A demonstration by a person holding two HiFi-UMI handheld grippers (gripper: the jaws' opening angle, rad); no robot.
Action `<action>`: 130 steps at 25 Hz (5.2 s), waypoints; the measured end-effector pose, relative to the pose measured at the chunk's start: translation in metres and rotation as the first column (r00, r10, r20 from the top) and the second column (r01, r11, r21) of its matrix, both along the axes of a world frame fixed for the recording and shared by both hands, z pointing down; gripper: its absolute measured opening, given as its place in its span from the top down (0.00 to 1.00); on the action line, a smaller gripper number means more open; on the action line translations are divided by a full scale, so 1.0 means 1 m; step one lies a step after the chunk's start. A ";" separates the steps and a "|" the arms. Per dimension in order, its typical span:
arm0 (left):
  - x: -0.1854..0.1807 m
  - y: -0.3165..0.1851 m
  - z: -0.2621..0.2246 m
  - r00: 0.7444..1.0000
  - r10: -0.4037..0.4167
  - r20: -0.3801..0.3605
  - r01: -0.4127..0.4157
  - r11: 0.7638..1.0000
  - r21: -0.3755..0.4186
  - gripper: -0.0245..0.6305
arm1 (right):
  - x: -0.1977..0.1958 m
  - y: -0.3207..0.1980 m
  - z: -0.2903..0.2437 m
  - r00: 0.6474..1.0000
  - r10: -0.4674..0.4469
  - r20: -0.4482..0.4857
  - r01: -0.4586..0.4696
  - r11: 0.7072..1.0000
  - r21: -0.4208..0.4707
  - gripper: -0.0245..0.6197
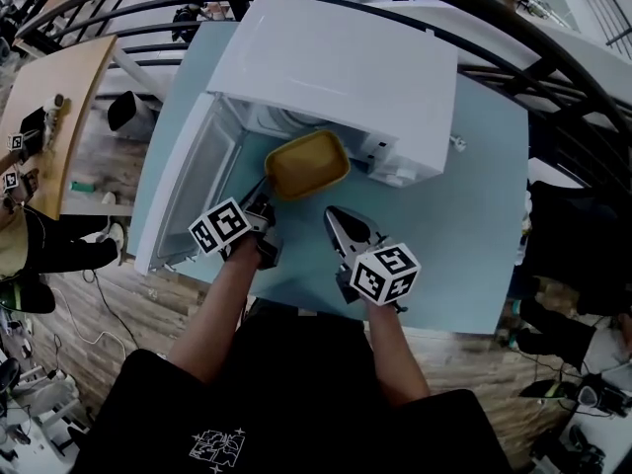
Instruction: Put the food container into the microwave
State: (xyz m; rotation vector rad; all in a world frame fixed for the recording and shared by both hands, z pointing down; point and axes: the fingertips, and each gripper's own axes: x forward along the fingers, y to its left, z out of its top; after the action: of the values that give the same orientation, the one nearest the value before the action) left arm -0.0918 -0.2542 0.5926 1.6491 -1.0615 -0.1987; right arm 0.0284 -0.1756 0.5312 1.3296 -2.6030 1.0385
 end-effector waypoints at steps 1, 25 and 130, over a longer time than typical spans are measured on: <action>0.000 -0.003 0.000 1.000 -0.001 0.000 0.001 1.000 0.000 0.92 | 0.000 -0.001 0.000 1.000 0.001 0.000 -0.001 1.000 -0.001 0.95; 0.018 -0.074 -0.001 0.999 -0.034 -0.006 0.034 0.999 0.019 0.92 | 0.011 -0.030 0.004 0.999 0.040 -0.006 -0.040 0.999 -0.016 0.95; 0.038 0.067 -0.149 0.908 0.246 0.340 -0.386 0.807 0.447 0.95 | 0.031 0.057 -0.118 0.981 0.179 -0.078 -0.155 0.957 0.244 0.95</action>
State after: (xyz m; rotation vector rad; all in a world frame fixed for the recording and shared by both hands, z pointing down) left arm -0.0542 -0.1872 0.4441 2.3652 -0.9528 -0.0278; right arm 0.0593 -0.1190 0.4133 1.6316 -2.6433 0.6701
